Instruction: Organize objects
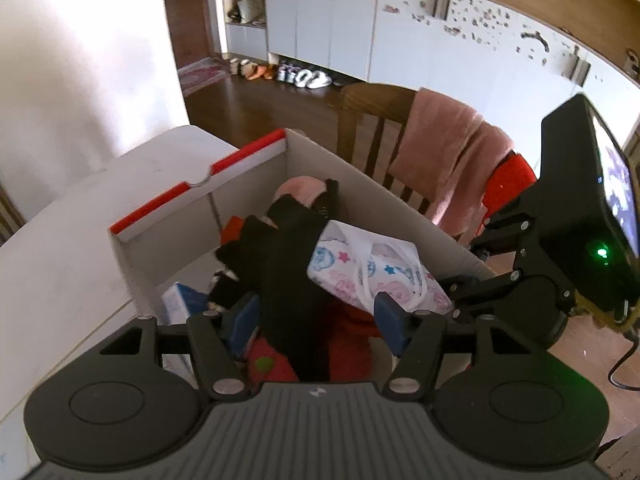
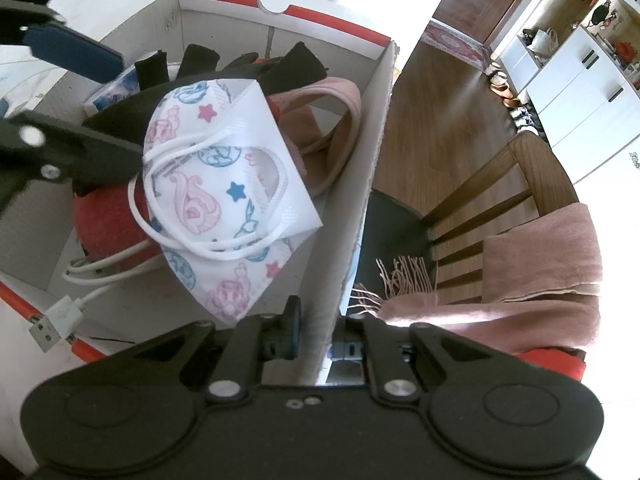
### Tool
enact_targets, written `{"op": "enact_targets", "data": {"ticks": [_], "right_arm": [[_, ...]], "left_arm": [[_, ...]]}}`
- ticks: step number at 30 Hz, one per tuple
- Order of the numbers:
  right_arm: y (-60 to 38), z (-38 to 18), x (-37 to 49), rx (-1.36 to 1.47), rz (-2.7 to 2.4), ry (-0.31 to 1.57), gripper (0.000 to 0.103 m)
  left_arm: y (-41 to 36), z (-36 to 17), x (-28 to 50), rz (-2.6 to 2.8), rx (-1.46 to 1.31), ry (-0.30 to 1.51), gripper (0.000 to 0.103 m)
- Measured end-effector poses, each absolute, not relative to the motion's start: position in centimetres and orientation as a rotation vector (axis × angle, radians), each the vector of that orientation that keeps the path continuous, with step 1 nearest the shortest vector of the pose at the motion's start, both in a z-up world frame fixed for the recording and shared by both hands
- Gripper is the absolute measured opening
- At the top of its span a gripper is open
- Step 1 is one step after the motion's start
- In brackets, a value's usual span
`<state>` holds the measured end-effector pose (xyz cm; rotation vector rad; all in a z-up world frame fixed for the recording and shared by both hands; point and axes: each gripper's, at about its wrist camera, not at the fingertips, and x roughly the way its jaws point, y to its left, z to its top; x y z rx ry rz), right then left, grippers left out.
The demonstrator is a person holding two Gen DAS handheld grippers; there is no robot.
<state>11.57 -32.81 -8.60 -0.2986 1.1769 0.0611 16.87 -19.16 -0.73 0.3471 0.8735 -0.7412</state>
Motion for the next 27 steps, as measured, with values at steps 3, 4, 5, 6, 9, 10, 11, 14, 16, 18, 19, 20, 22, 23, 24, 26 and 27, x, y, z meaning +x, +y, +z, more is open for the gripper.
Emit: {"op": "enact_targets", "data": {"ticks": [3,4,5,6,9,10,11,14,16,18,19,20,22,23,24,26,27], "right_arm": [[-32.8,-8.7,11.6,-0.299,0.06,1.177,0.011],[-32.7,-8.7,11.5,-0.299,0.059,1.177,0.011],[-32.8,-8.7,11.6,-0.296,0.058,1.177,0.011],[-32.8,-8.8,11.6,-0.294,0.056,1.178,0.011],[-33.0,-8.7,11.6,-0.289,0.051,1.174,0.011],[-33.2,-8.7,11.6,-0.287,0.049,1.173,0.011],[-33.2,-8.6,11.5,-0.285,0.047,1.171,0.011],[-33.3,-8.2,11.3,-0.284,0.041,1.162,0.011],[-33.4,-7.7,11.2,-0.281,0.036,1.153,0.01],[-33.5,-7.2,10.9,-0.277,0.032,1.142,0.01],[-33.5,-6.9,10.7,-0.274,0.03,1.137,0.01],[-33.6,-6.6,10.6,-0.269,0.028,1.132,0.01],[-33.6,-5.8,10.2,-0.257,0.022,1.123,0.01],[-33.7,-5.5,10.1,-0.246,0.02,1.12,0.01],[-33.9,-5.2,9.9,-0.237,0.017,1.116,0.01],[-34.0,-4.6,9.5,-0.222,0.011,1.105,0.011],[-34.0,-4.2,9.3,-0.217,0.007,1.096,0.011]], "left_arm": [[-18.0,0.2,16.4,-0.729,0.322,0.862,0.065],[-17.6,0.5,16.3,-0.726,0.316,0.856,0.066],[-17.2,0.8,16.1,-0.724,0.306,0.849,0.068],[-16.9,1.1,15.9,-0.724,0.296,0.844,0.068],[-15.8,1.8,15.4,-0.714,0.273,0.83,0.068],[-15.6,2.0,15.2,-0.712,0.268,0.826,0.068],[-15.3,2.1,15.0,-0.71,0.262,0.822,0.068],[-14.5,2.5,14.6,-0.703,0.241,0.812,0.07],[-14.0,2.6,14.2,-0.703,0.228,0.803,0.07],[-13.7,2.7,14.0,-0.701,0.216,0.799,0.07],[-13.5,2.7,13.9,-0.7,0.21,0.796,0.07],[-13.4,2.7,13.8,-0.695,0.209,0.793,0.071],[-13.2,2.4,13.5,-0.679,0.219,0.782,0.071],[-13.2,2.2,13.4,-0.676,0.217,0.783,0.071],[-13.1,2.0,13.3,-0.679,0.21,0.788,0.071],[-12.9,1.8,13.1,-0.679,0.195,0.792,0.071],[-12.8,1.6,13.0,-0.678,0.189,0.794,0.071]]}}
